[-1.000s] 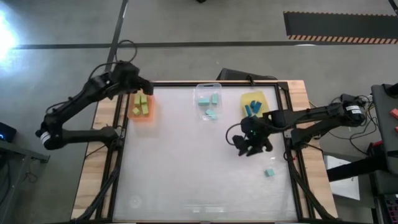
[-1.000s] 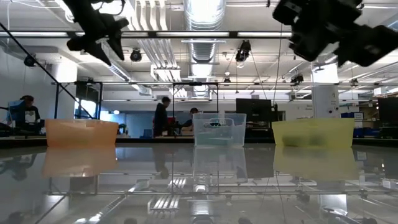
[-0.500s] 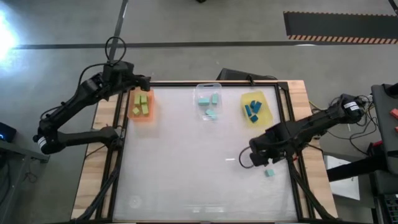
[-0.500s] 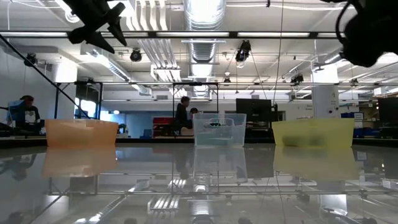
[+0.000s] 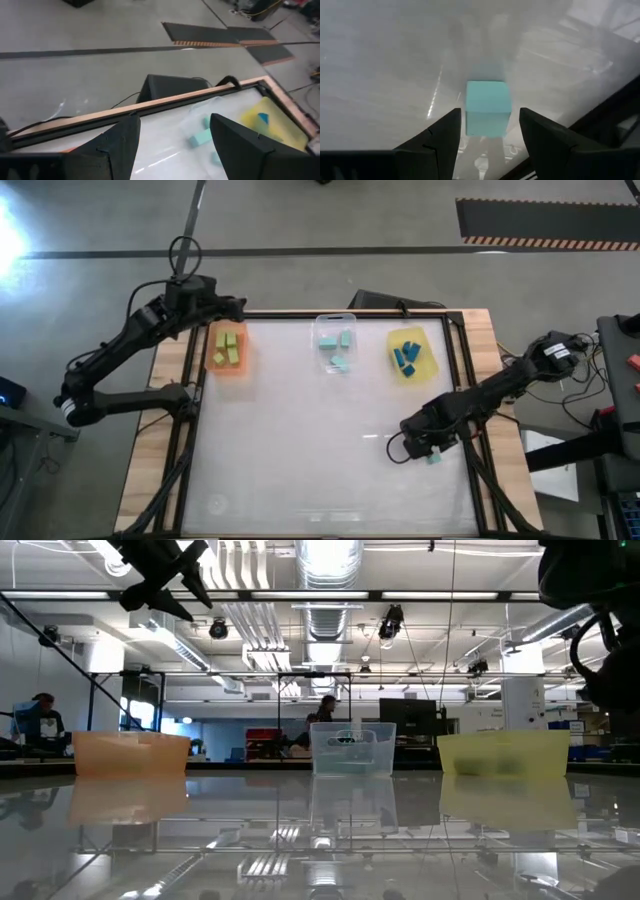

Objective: Sort & place blocks by color
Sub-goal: Put the light blue block into the transparent bin

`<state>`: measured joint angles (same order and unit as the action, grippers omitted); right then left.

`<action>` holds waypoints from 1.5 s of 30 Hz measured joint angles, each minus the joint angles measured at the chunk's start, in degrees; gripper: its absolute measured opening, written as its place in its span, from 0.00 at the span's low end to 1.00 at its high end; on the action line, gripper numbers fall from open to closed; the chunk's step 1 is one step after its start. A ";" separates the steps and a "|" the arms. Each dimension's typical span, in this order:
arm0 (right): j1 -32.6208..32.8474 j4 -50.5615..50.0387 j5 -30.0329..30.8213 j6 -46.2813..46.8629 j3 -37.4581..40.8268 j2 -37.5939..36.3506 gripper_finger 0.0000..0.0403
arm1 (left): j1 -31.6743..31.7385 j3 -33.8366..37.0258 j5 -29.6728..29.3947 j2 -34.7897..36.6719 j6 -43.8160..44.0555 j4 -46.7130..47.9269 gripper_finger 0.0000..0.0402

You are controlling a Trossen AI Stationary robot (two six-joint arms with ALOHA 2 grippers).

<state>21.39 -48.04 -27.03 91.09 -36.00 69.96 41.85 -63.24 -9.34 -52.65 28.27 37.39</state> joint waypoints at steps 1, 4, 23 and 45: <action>0.00 0.76 0.00 -0.02 0.29 0.29 0.48 | -0.02 0.00 0.57 0.22 0.06 -0.04 0.56; 0.00 0.97 -0.02 -0.14 0.54 0.36 0.48 | -0.05 0.00 1.58 0.54 1.02 -1.27 0.56; -0.77 5.89 1.06 -5.54 1.26 4.24 0.30 | -8.55 0.00 4.92 -0.62 6.12 -25.53 0.56; -37.75 6.61 15.39 -44.55 -23.29 4.07 0.30 | -30.39 0.35 4.52 -7.37 10.91 -37.74 0.56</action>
<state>-16.36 -41.43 -11.64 46.54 -59.29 74.03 11.46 -62.89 -4.82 -60.02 39.18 -0.35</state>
